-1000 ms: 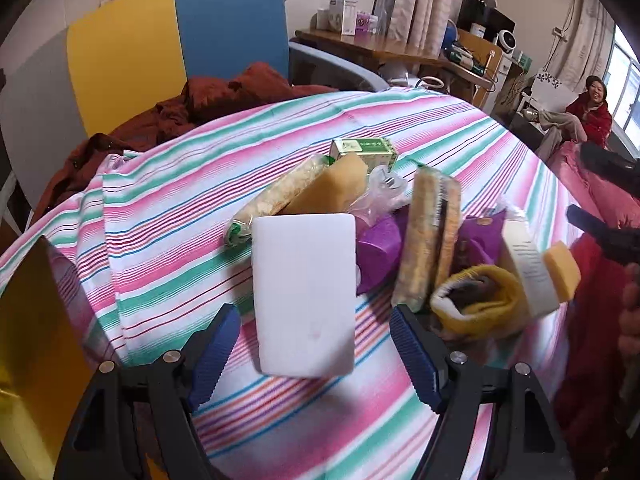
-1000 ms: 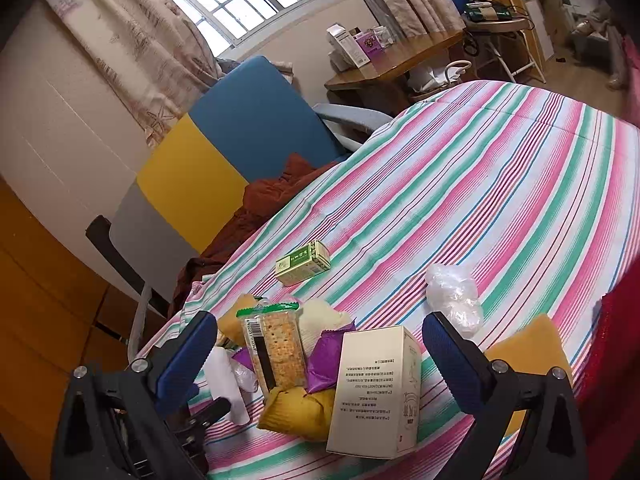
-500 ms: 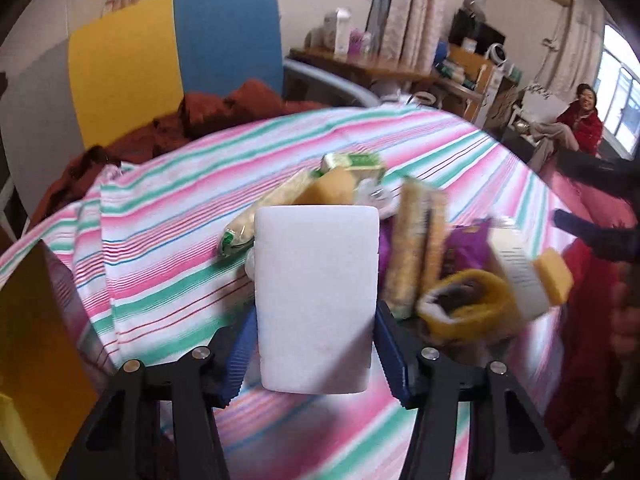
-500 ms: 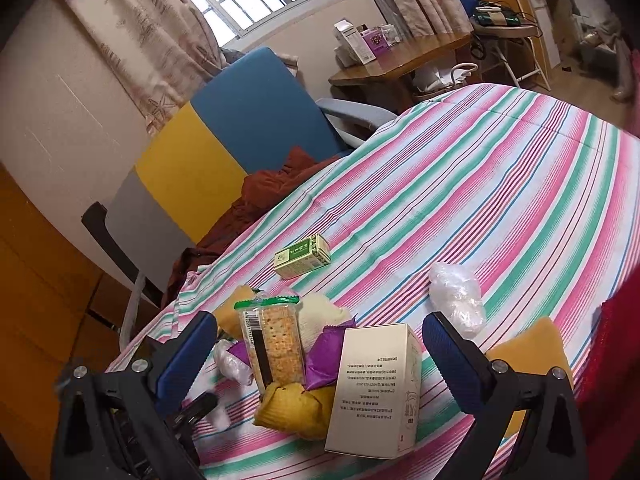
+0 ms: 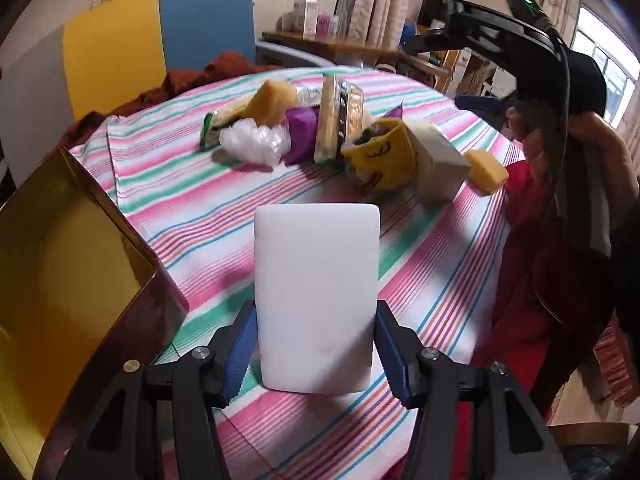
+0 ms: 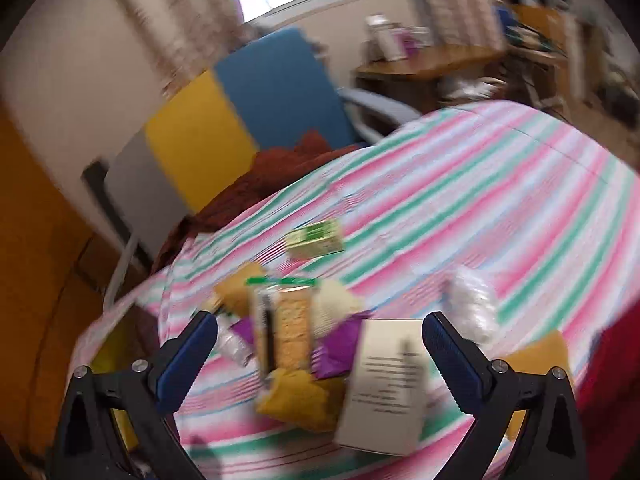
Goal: Organize objects
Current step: 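Grasp the green-topped cracker pack with the right gripper while the left holds the block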
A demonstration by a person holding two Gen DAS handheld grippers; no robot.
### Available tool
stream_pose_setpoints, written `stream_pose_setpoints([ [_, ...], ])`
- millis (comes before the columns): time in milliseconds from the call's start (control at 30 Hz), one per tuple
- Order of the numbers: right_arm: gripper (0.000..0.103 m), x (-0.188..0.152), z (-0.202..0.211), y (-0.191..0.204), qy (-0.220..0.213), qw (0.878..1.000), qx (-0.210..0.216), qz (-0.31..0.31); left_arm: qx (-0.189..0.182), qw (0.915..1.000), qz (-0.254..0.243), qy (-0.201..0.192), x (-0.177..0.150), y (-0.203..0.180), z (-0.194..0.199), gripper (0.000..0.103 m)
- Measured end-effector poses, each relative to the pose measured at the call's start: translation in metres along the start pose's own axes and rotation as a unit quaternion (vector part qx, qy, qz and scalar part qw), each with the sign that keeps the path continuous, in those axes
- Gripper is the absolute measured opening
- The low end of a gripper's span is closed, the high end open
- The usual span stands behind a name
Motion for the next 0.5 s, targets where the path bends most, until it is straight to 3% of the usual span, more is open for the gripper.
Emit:
stream_pose_setpoints([
  [167,0.103,0.004,-0.032,0.039,0.047,0.997,0.001,0.062,0.008,0.9999,-0.010,-0.001,0.007,0.000,-0.013,0.057],
  [333,0.102,0.000,-0.071,0.035,0.078,0.994,-0.025,0.071,0.005,1.0000,-0.005,0.002,0.005,0.002,-0.025,0.057],
  [433,0.095,-0.006,-0.084,0.031,0.097,0.991,-0.037,0.081,0.004,1.0000,0.000,0.003,0.004,0.003,-0.028,0.057],
  [500,0.083,-0.008,-0.088,0.029,0.104,0.990,-0.038,0.087,0.002,1.0000,0.003,0.005,0.002,0.003,-0.031,0.057],
])
Point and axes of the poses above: each gripper's, at about its wrist camera, not at the fingertips, and z roughly against the way its jaws point, y to its left, x to its top, the point moved 6 cm from there along -z, roughly the way its jaws point, and after that the axes turned 4 degrees about x, right-handed, at the moved point
